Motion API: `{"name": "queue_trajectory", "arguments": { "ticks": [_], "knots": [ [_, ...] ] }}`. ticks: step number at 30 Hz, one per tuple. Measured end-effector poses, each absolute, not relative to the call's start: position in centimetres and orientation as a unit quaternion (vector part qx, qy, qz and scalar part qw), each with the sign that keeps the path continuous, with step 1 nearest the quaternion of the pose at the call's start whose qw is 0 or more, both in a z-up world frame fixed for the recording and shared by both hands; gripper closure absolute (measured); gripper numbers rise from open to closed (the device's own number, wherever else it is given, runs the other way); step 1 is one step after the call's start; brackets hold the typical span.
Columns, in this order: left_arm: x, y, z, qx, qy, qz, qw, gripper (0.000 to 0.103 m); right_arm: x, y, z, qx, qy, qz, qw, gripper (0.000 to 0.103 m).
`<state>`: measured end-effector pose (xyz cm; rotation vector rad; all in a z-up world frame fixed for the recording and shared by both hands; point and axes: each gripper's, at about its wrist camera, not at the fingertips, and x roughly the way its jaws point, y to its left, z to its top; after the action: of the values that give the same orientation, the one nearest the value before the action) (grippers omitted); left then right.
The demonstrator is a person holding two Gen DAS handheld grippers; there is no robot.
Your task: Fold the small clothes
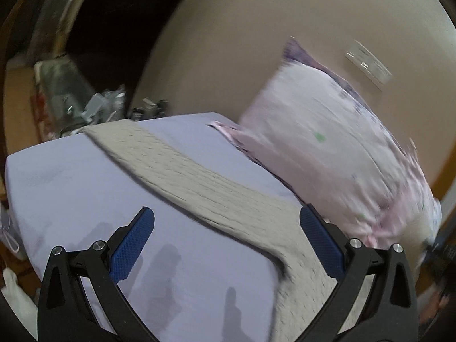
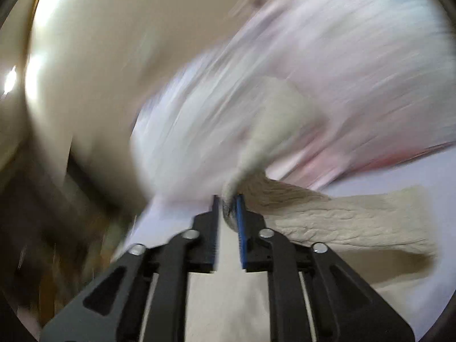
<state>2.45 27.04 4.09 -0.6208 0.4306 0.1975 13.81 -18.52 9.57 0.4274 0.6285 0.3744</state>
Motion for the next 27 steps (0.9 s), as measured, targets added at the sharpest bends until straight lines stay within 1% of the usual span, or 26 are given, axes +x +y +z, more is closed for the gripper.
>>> {"name": "queue_trajectory", "arguments": {
  "ticks": [1,2,3,4,5,6,7,10,11,15,17,18,20,21,22,23,24,25,27],
  "knots": [
    [2.6,28.1,3.9,-0.315,0.212,0.105,0.919,0.001,14.5,-15.4,8.1,0.189,0.346,0.209,0.895,0.067],
    [2.8,28.9,3.7,-0.323,0.213,0.110,0.916,0.002,14.7,-13.5,7.0,0.181,0.370,0.226,0.883,0.059],
    [2.9,29.8,3.5,-0.332,0.216,0.116,0.911,0.003,14.4,-12.4,6.3,0.178,0.376,0.235,0.878,0.052],
    [3.1,30.8,3.1,-0.344,0.219,0.121,0.905,0.006,14.0,-12.1,6.1,0.176,0.373,0.235,0.880,0.047],
    [3.3,32.0,2.6,-0.358,0.223,0.124,0.898,0.010,13.3,-12.4,6.2,0.173,0.364,0.227,0.887,0.037],
    [3.4,32.8,2.2,-0.369,0.225,0.126,0.893,0.013,12.7,-13.2,6.3,0.173,0.355,0.217,0.893,0.030],
    [3.8,34.2,1.5,-0.392,0.230,0.132,0.881,0.018,12.0,-14.5,6.4,0.177,0.346,0.201,0.899,0.029],
    [4.6,37.7,-0.7,-0.469,0.239,0.139,0.839,0.025,11.0,-18.3,6.7,0.188,0.341,0.159,0.907,0.027],
    [4.7,38.4,-0.9,-0.474,0.237,0.148,0.835,0.034,11.5,-20.1,6.6,0.194,0.340,0.145,0.909,0.026],
    [5.1,40.9,-1.5,-0.494,0.225,0.173,0.822,0.046,11.1,-24.1,6.0,0.221,0.342,0.105,0.907,0.025],
    [5.5,42.3,-1.8,-0.507,0.222,0.186,0.812,0.057,10.2,-25.1,5.8,0.233,0.340,0.097,0.906,0.025],
    [5.9,43.1,-2.0,-0.511,0.226,0.189,0.808,0.060,10.2,-25.5,5.6,0.237,0.339,0.095,0.905,0.025],
    [6.7,43.7,-2.2,-0.509,0.234,0.184,0.807,0.069,9.6,-26.0,5.4,0.243,0.336,0.091,0.905,0.023],
    [7.1,43.9,-2.2,-0.507,0.237,0.183,0.808,0.070,9.5,-26.1,5.4,0.245,0.335,0.091,0.906,0.022],
    [7.6,44.1,-2.2,-0.504,0.240,0.179,0.810,0.073,9.4,-26.3,5.3,0.247,0.334,0.091,0.905,0.022],
    [8.0,44.3,-2.2,-0.503,0.247,0.178,0.809,0.085,9.2,-26.6,5.2,0.250,0.333,0.090,0.905,0.022],
    [8.3,44.5,-2.3,-0.503,0.255,0.181,0.806,0.094,9.0,-27.0,5.1,0.251,0.333,0.090,0.904,0.022],
    [8.4,44.6,-2.3,-0.504,0.257,0.180,0.805,0.096,8.7,-27.4,4.9,0.252,0.333,0.088,0.904,0.022],
    [8.4,43.9,-1.2,-0.489,0.245,0.182,0.817,0.097,8.2,-28.0,4.9,0.251,0.330,0.082,0.906,0.022]
  ]
}}
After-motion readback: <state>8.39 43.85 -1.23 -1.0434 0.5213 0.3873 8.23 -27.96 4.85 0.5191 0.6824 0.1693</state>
